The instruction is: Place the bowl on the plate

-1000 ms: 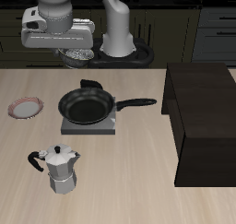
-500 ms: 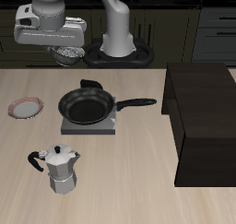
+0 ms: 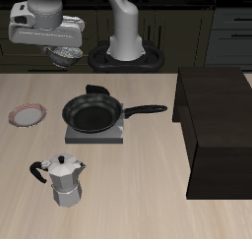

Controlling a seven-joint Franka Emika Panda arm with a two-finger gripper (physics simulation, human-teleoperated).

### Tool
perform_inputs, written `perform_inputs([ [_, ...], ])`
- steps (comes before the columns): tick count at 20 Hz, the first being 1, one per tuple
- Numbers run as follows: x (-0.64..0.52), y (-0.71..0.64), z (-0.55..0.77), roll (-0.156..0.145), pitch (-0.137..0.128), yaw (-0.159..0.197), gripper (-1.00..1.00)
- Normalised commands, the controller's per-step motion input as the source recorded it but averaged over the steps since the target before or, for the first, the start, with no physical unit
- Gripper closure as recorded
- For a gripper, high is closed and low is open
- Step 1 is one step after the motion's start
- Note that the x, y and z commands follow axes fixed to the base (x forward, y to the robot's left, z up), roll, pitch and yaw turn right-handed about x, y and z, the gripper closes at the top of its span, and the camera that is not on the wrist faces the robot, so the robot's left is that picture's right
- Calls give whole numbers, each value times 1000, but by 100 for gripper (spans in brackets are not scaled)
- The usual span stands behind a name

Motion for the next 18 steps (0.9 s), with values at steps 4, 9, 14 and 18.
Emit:
perform_inputs([
  [4, -167, -235, 16, 5, -17, 3, 100],
  [9, -107, -254, 52, 16, -14, -15, 100],
  [14, -45, -318, 15, -35, 9, -6, 100],
  [18, -101, -448, 1, -66, 8, -17, 100],
])
